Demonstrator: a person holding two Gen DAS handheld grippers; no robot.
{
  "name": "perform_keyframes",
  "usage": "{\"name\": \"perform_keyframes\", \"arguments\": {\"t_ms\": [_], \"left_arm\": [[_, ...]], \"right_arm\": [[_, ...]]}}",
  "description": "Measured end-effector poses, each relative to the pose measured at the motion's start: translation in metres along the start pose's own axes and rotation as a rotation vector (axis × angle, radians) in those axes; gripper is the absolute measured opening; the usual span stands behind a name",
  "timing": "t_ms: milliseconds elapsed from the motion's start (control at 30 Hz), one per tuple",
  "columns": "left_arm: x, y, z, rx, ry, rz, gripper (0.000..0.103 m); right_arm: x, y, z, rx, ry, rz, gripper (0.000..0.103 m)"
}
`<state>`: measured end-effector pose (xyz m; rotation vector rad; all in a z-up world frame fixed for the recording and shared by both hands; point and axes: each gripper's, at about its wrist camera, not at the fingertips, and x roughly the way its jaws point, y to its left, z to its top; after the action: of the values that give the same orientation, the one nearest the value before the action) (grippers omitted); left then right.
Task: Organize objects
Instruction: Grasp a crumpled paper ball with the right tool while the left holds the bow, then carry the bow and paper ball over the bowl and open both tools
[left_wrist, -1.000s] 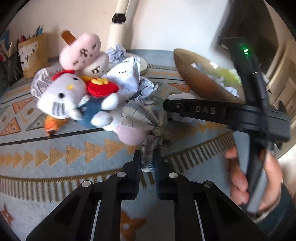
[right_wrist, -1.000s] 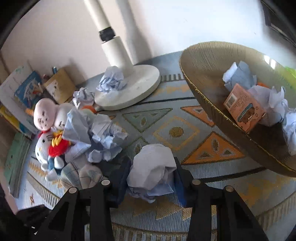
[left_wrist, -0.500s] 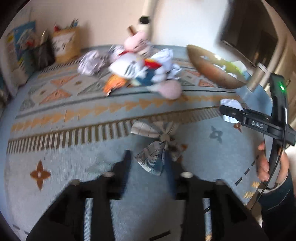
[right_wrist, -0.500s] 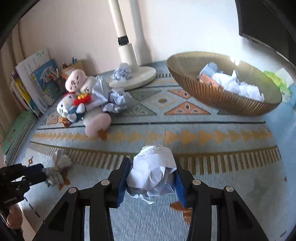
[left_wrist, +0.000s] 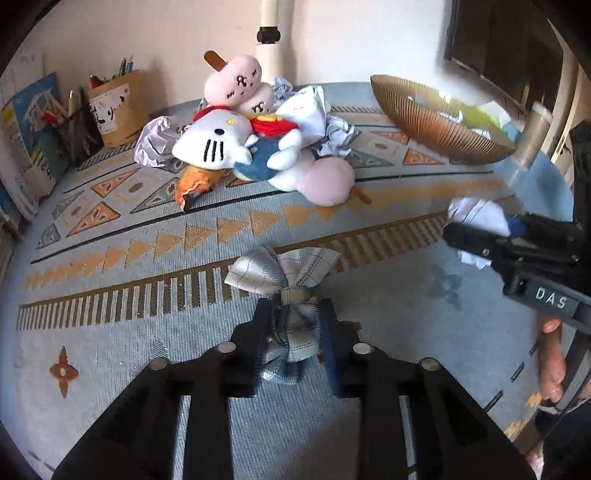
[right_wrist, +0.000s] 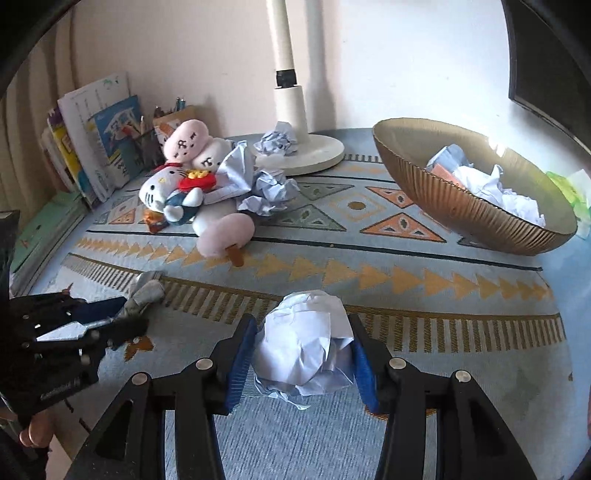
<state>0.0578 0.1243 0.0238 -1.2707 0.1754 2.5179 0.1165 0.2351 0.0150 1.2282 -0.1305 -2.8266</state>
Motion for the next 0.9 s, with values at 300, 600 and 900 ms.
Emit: {"name": "perform_keyframes", "arguments": {"t_ms": [300,600,900], "left_arm": [[-0.002,0.011,-0.004,-0.052,-0.052,-0.034,0.021],[-0.010,0.002,-0.004,-0.034,-0.086,-0.026,0.021],[-0.046,-0.074,0.081,0.113,-0.224,-0.148,0.021]], "right_arm": [[0.006,0.000,0.001,0.011,0.038,0.018,0.067],[-0.012,0.007,-0.001,-0.022,-0.045,0.013,0.047],[-0.086,-0.074,0.042,0.150,-0.185,-0.029,0.047]]}}
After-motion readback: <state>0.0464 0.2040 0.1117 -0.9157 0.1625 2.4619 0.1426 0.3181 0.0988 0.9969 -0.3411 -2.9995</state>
